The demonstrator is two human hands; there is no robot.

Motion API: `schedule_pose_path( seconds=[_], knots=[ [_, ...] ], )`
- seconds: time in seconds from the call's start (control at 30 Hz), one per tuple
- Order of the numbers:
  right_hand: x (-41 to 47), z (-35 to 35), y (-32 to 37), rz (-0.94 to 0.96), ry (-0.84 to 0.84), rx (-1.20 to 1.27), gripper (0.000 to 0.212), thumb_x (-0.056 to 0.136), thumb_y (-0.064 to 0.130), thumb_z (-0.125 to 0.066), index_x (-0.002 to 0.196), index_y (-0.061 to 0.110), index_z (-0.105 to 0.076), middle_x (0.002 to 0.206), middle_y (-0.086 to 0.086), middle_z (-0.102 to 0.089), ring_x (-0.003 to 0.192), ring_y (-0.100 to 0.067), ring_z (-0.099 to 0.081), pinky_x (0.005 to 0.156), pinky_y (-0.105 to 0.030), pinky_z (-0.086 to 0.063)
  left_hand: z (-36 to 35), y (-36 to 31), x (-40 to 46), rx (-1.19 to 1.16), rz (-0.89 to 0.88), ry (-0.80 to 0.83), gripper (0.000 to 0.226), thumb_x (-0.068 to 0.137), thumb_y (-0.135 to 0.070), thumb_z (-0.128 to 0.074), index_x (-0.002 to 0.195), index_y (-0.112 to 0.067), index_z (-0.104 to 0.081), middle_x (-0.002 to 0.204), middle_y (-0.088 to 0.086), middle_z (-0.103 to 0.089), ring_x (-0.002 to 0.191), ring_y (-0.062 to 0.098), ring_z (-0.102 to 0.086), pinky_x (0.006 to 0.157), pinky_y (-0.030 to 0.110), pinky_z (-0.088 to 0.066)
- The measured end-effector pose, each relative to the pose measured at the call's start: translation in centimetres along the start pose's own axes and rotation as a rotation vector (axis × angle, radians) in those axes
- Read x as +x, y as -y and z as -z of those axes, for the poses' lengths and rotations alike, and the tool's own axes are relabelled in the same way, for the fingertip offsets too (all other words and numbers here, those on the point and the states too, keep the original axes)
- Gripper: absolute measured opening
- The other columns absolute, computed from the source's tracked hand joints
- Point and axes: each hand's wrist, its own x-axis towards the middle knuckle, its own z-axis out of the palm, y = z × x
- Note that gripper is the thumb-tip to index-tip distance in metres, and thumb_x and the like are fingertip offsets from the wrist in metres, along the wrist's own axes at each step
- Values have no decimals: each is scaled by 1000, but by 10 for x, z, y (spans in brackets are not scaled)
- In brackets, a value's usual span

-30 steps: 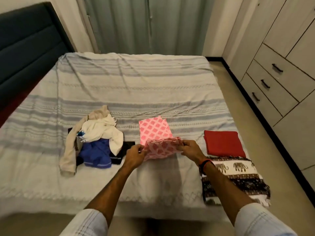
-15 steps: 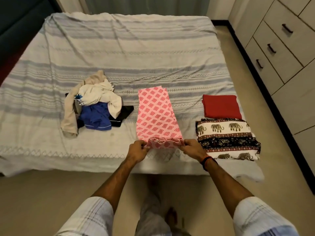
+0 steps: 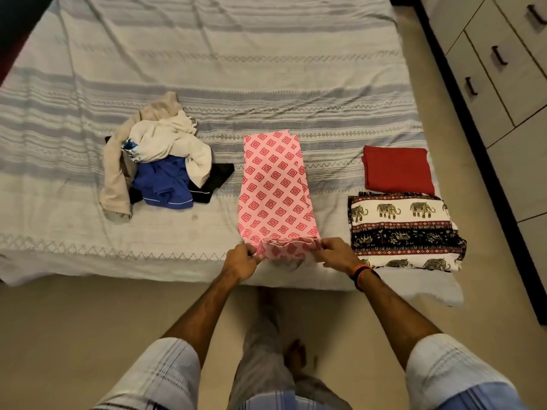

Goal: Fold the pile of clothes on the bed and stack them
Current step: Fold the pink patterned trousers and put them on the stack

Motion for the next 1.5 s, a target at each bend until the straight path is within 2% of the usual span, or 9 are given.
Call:
schedule_pose_path(
  seconds=[0.23, 0.33, 0.47, 0.6, 0.7, 0.87, 1.07, 1.3, 1.5],
  knots=[
    [63, 18, 34, -19, -64, -23, 60, 81, 68, -59, 88, 10, -72, 87, -8, -75, 79, -25, -73, 76, -42, -61, 13, -15, 67, -67, 72, 14, 17, 94, -30, -64, 93, -13, -64, 95, 5, -68, 84, 20, -65, 68, 25, -52],
    [107, 26, 48, -69, -92, 6, 53, 85, 58, -64, 92, 6, -72, 84, -8, -76, 76, -24, -74, 75, -44, -61, 25, -28, 102, -120, 95, 1, 24, 93, -34, -64, 98, -10, -66, 97, 5, -70, 87, 22, -67, 77, 34, -58],
    [163, 34, 60, -109, -164, 35, 42, 84, 47, -69, 86, 5, -71, 82, -14, -75, 77, -31, -73, 73, -51, -60, 43, -46, 147, -164, 105, -42, 32, 91, -38, -66, 104, -9, -67, 98, 6, -73, 77, 16, -68, 67, 25, -56],
    [195, 42, 93, -49, -245, 5, 37, 91, 29, -67, 117, 4, -60, 105, -8, -68, 96, -28, -64, 80, -32, -49, 57, -63, 186, -233, 70, -52, 55, 89, -35, -69, 134, -12, -49, 127, 2, -59, 105, 20, -60, 77, 30, -52],
    [210, 37, 97, -3, -134, -3, 59, 90, 20, -68, 139, 9, -38, 126, -5, -59, 106, -27, -62, 84, -32, -49, 56, -61, 204, -119, -7, -52, 61, 85, -29, -73, 138, -13, -45, 136, 9, -53, 125, 28, -52, 97, 39, -46],
    [211, 6, 68, -30, 84, -235, 52, 89, 19, -69, 137, 10, -50, 135, -13, -58, 119, -28, -58, 102, -39, -47, 31, -43, 201, 21, 51, 67, 66, 85, -21, -74, 142, -8, -44, 145, 11, -49, 131, 27, -47, 106, 34, -38],
    [215, -28, 30, 132, 158, -655, 59, 87, 24, -65, 140, 12, -42, 144, -12, -46, 130, -31, -45, 107, -44, -40, -17, -5, 198, 514, -283, 99, 65, 83, -37, -72, 139, -16, -47, 151, 8, -39, 139, 24, -35, 115, 39, -28],
    [218, -52, -23, 263, 122, -1058, 88, 91, 20, -60, 156, 7, -3, 163, -22, -4, 149, -40, -11, 118, -59, -21, -51, 34, 198, 817, -274, 172, 87, 94, -19, -53, 155, -13, 9, 162, 11, 13, 150, 28, 13, 122, 47, 3],
    [225, -49, -25, 306, 131, -1072, 59, 104, 8, -36, 155, 1, -7, 160, -27, -11, 147, -42, -20, 114, -54, -34, -45, 37, 199, 770, -305, 148, 77, 98, -12, -50, 157, -14, -2, 164, 8, 4, 151, 24, 4, 119, 44, -10]
  ],
)
